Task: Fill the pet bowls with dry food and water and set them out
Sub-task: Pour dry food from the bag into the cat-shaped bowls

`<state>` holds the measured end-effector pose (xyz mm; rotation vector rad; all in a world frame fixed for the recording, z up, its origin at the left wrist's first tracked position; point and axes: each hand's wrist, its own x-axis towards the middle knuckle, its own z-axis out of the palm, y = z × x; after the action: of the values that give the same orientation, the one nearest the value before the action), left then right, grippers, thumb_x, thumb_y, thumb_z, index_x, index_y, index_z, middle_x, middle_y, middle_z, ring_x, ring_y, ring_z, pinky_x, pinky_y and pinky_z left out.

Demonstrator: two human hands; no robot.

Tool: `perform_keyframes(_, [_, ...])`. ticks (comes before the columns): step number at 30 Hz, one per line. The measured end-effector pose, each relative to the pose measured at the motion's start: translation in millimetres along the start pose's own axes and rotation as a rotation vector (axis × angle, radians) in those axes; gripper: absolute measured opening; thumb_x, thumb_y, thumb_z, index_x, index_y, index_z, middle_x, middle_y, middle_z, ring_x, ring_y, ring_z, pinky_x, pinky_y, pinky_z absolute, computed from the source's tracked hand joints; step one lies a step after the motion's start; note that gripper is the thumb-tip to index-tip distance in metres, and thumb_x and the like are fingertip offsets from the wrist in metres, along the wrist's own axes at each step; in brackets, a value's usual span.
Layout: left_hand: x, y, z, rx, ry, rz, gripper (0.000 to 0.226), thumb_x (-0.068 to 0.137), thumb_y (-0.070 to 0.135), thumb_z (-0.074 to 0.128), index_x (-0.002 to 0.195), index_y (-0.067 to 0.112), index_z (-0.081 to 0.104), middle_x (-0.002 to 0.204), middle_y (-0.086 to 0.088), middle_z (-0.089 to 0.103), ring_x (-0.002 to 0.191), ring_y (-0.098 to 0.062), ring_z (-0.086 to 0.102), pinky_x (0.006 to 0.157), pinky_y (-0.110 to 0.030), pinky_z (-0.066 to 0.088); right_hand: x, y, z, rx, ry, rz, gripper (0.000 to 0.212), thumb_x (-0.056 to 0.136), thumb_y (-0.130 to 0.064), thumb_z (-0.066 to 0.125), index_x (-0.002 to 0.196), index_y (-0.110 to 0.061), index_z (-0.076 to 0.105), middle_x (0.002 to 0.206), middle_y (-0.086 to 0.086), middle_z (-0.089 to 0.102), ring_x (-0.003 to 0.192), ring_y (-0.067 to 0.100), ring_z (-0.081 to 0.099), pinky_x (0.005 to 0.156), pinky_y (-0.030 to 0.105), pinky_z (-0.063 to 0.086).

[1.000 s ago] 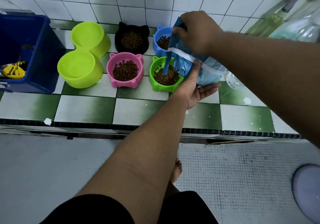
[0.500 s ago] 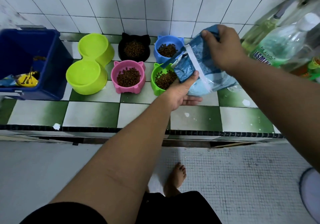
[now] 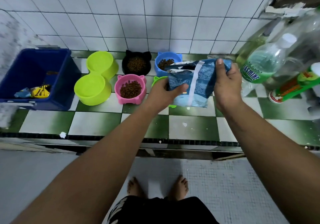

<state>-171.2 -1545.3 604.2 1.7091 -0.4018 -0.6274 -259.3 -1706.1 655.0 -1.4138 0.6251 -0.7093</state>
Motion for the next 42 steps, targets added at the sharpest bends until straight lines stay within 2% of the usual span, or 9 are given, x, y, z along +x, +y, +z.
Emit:
perform_keyframes(4, [-5,10,-11,-0.079,0.044,0.047,0.039,0.086,0.037,0.081,0.118,0.018,0.071,0.110,0.002,0.077,0.097,-0.015,0.075,0.082,-0.035,0.061,2,-9,7,0.133,-0.016,0.022,0.031,0.100,-0.027,0.057,0.104,0.003,0.059,0.086,0.009,0.069,0.080,0.019,0.066,0.075,0.036,0.057])
perform_keyframes(8, [-11,26,-23,-0.161,0.103,0.100,0.015,0.094,0.023,0.073,0.108,0.018,0.073,0.100,0.003,0.079,0.090,-0.013,0.076,0.076,-0.027,0.061,2,-22,16,0.174,-0.063,-0.005,0.016,0.100,-0.023,0.056,0.090,-0.013,0.064,0.084,0.006,0.070,0.080,0.019,0.065,0.078,0.038,0.056])
perform_keyframes(13, [-17,41,-42,-0.266,0.202,0.141,0.010,0.091,0.023,0.075,0.096,0.015,0.078,0.099,-0.017,0.076,0.082,-0.019,0.074,0.081,-0.040,0.063,1,-25,26,0.149,-0.143,-0.015,0.019,0.102,-0.022,0.053,0.085,-0.019,0.063,0.079,-0.002,0.070,0.077,0.016,0.065,0.075,0.035,0.055])
perform_keyframes(16, [-23,46,-54,-0.302,0.242,0.124,0.005,0.097,0.007,0.066,0.096,0.005,0.071,0.087,-0.012,0.072,0.063,-0.008,0.068,0.064,-0.028,0.060,-2,-27,38,0.090,-0.175,-0.029,0.019,0.099,-0.032,0.057,0.087,-0.017,0.060,0.084,0.007,0.068,0.080,0.022,0.063,0.076,0.042,0.054])
perform_keyframes(22, [-31,50,-107,-0.340,0.272,0.116,0.007,0.095,0.013,0.070,0.097,0.008,0.074,0.088,-0.005,0.077,0.080,-0.018,0.071,0.073,-0.034,0.061,-16,-38,85,-0.001,-0.200,-0.078,0.021,0.098,-0.034,0.057,0.093,-0.015,0.063,0.086,0.006,0.068,0.080,0.017,0.064,0.076,0.040,0.056])
perform_keyframes(29, [-42,73,-227,-0.209,0.231,0.169,0.007,0.096,0.017,0.069,0.095,0.012,0.074,0.091,-0.004,0.075,0.080,-0.015,0.069,0.076,-0.029,0.054,-39,-62,184,-0.077,-0.213,-0.164,0.024,0.094,-0.045,0.058,0.084,-0.023,0.059,0.079,-0.002,0.064,0.073,0.014,0.060,0.066,0.033,0.051])
perform_keyframes(33, [-46,81,-338,-0.114,0.240,0.190,0.007,0.096,0.015,0.069,0.096,0.009,0.073,0.091,-0.005,0.076,0.083,-0.021,0.070,0.084,-0.041,0.056,-59,-71,278,-0.107,-0.253,-0.242,0.026,0.092,-0.042,0.060,0.075,-0.023,0.055,0.071,-0.007,0.059,0.068,0.010,0.054,0.065,0.031,0.047])
perform_keyframes(38, [-49,82,-448,0.088,0.365,0.136,0.018,0.095,0.020,0.071,0.103,0.005,0.064,0.095,-0.008,0.073,0.079,-0.014,0.074,0.075,-0.033,0.063,-71,-67,377,-0.229,-0.395,-0.301,0.027,0.097,-0.033,0.059,0.078,-0.016,0.051,0.068,-0.004,0.051,0.058,0.004,0.046,0.052,0.020,0.039])
perform_keyframes(42, [-38,69,-503,0.103,0.423,0.116,0.018,0.094,0.015,0.072,0.100,0.003,0.061,0.096,-0.012,0.072,0.078,-0.018,0.077,0.070,-0.034,0.063,-63,-61,437,-0.381,-0.461,-0.324,0.021,0.093,-0.032,0.063,0.083,-0.016,0.055,0.078,0.002,0.056,0.068,0.011,0.050,0.060,0.027,0.044])
